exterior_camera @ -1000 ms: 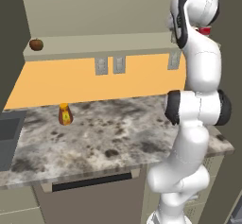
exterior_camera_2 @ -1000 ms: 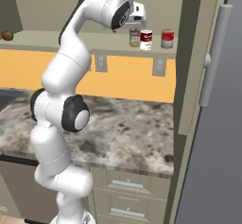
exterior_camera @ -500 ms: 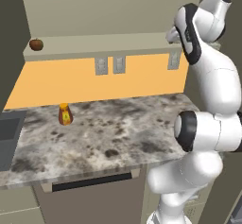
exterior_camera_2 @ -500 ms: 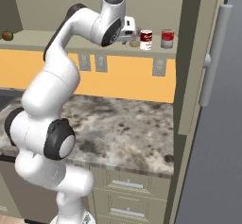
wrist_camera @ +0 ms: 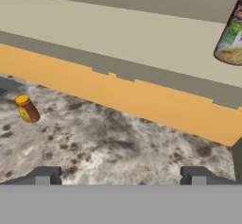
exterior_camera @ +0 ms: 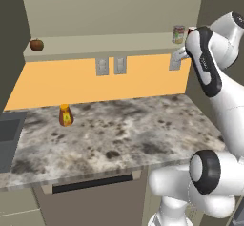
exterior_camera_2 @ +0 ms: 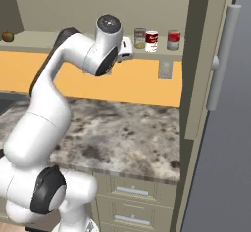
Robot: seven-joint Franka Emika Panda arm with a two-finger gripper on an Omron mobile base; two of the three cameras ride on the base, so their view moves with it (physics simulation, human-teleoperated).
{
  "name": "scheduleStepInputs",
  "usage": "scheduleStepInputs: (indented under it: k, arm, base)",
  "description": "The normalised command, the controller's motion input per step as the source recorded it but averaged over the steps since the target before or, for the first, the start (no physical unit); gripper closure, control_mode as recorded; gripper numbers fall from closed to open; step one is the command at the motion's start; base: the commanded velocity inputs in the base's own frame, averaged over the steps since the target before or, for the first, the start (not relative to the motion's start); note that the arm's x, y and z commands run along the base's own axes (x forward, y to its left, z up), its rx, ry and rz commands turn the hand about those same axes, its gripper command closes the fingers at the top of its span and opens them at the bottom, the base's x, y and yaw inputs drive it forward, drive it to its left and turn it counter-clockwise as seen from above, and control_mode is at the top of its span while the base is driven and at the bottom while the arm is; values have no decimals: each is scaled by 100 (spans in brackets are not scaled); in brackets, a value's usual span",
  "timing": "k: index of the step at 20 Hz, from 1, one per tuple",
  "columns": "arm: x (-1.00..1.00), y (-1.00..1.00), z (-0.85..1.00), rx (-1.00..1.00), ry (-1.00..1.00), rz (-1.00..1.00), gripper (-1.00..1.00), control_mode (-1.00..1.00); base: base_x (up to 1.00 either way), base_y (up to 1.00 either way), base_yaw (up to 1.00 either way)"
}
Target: Pick the cans from the counter and place them in their designated side in the cabinet.
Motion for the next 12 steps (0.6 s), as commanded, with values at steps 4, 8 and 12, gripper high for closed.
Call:
scheduleStepInputs:
  k: [4,8,12]
  arm:
    - [-65,11,-33,0,-1,8,-100,-100]
    - [-38,22,-35,2,0,4,-100,-100]
    - [-14,14,-29,5,1,3,-100,-100]
  base:
    - [0,0,0]
    - [0,0,0]
    - [0,0,0]
